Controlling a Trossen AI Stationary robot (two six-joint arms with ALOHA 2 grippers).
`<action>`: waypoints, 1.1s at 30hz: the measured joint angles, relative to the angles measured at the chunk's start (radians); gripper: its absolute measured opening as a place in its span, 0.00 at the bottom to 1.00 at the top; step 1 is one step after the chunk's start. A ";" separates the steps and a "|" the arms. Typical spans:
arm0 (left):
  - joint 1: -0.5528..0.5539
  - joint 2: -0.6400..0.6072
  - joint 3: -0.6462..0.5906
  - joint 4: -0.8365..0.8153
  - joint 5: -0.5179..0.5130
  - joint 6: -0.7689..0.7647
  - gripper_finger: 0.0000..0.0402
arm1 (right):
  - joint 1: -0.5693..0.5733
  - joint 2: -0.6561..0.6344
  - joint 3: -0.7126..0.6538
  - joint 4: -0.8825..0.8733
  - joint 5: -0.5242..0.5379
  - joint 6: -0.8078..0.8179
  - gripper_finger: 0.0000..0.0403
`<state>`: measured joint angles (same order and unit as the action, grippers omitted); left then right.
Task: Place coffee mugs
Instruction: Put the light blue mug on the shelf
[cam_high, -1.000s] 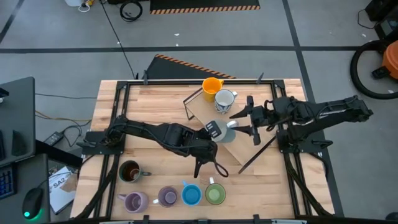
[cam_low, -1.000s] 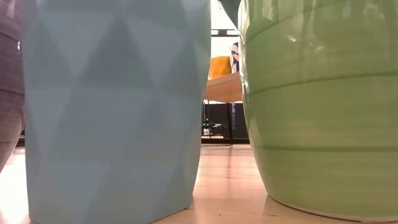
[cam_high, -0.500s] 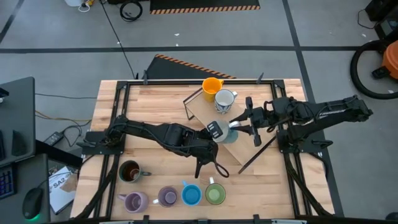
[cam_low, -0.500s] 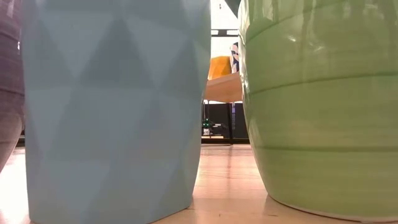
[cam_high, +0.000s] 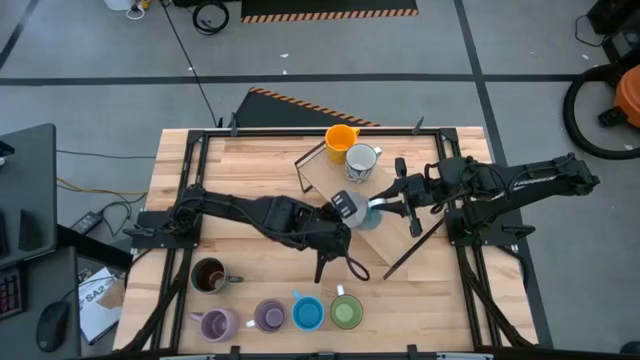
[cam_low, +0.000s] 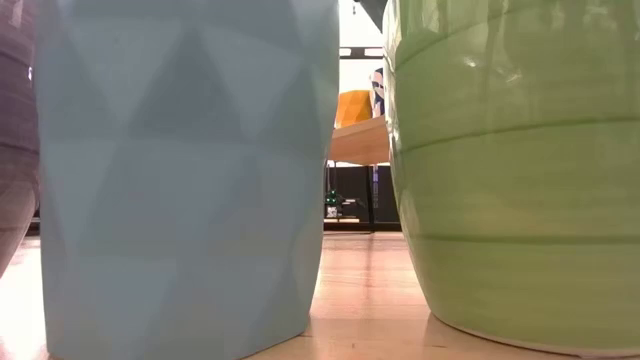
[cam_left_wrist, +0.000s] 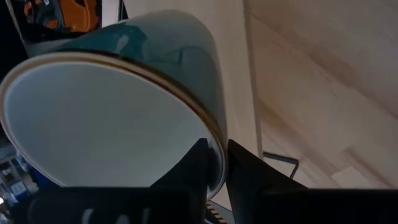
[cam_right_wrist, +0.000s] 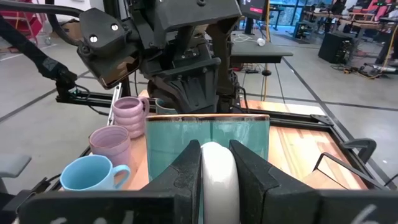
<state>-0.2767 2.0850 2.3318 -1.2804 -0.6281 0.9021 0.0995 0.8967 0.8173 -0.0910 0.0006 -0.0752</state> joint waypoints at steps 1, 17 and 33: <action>0.002 0.000 0.000 0.000 0.000 -0.012 0.12 | -0.003 0.000 0.000 0.000 0.000 -0.001 0.17; 0.012 -0.022 0.004 0.019 0.058 -0.304 0.44 | -0.021 -0.031 -0.001 -0.066 -0.006 -0.046 0.17; -0.003 -0.076 0.002 0.021 0.141 -0.401 0.47 | -0.074 -0.113 -0.106 0.007 -0.048 -0.026 0.17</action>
<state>-0.2793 2.0087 2.3337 -1.2598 -0.4870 0.5013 0.0252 0.7832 0.7116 -0.0838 -0.0479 -0.1009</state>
